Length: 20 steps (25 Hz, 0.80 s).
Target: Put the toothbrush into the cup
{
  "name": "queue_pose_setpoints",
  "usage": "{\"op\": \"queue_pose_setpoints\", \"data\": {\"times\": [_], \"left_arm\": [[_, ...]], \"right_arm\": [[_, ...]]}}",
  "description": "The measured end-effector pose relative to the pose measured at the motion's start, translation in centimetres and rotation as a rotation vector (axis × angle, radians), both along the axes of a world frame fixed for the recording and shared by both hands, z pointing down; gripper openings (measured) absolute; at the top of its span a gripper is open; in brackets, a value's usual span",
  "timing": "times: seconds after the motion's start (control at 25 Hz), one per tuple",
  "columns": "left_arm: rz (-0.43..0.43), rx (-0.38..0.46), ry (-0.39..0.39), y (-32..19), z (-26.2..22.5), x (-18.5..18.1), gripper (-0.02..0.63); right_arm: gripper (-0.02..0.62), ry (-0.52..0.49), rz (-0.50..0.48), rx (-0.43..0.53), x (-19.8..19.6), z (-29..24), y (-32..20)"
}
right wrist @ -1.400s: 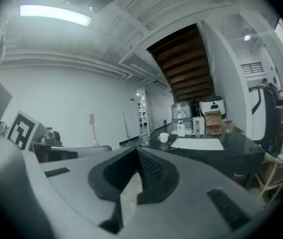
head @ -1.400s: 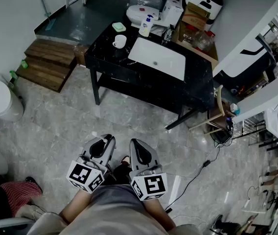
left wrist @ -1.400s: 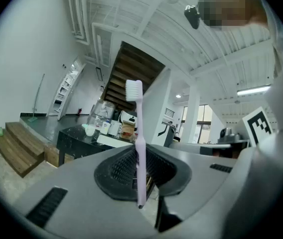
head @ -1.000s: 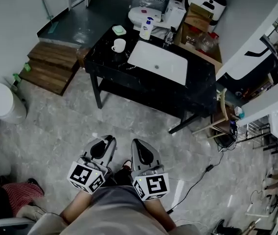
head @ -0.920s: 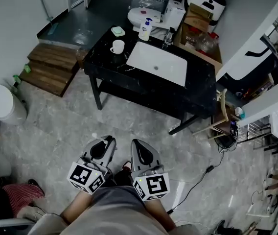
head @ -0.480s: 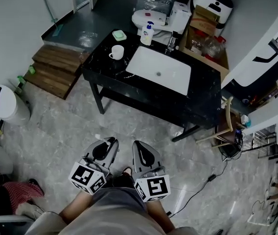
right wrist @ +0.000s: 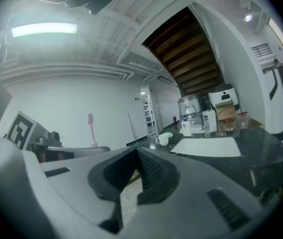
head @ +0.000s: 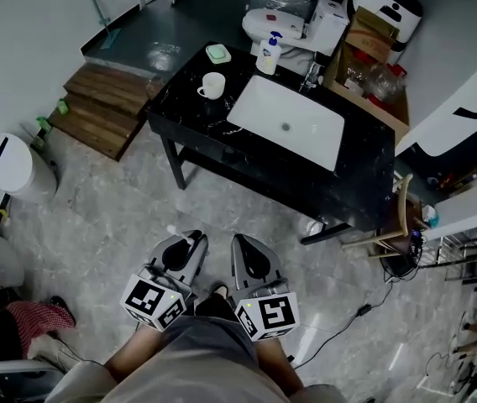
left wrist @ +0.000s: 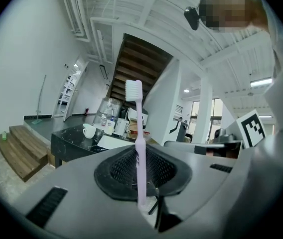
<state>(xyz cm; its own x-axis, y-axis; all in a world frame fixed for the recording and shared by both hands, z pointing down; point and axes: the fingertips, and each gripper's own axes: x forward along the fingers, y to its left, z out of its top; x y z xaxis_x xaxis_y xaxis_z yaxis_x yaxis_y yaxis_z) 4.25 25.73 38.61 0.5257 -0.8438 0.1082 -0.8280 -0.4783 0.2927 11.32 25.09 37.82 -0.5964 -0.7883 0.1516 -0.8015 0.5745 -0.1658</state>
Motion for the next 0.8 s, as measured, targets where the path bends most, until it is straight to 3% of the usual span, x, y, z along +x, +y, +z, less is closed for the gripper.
{"op": "queue_pose_setpoints", "data": {"times": [0.28,0.8], "left_arm": [[0.022,0.02,0.042,-4.8,-0.8,-2.3,0.048],[0.075,0.03,0.071,-13.6,-1.4,-9.4,0.048]], "right_arm": [[0.005,0.021,0.008,0.006,-2.3,-0.4,-3.9],[0.005,0.023,0.018,-0.015,-10.4,0.0,-11.9]]}}
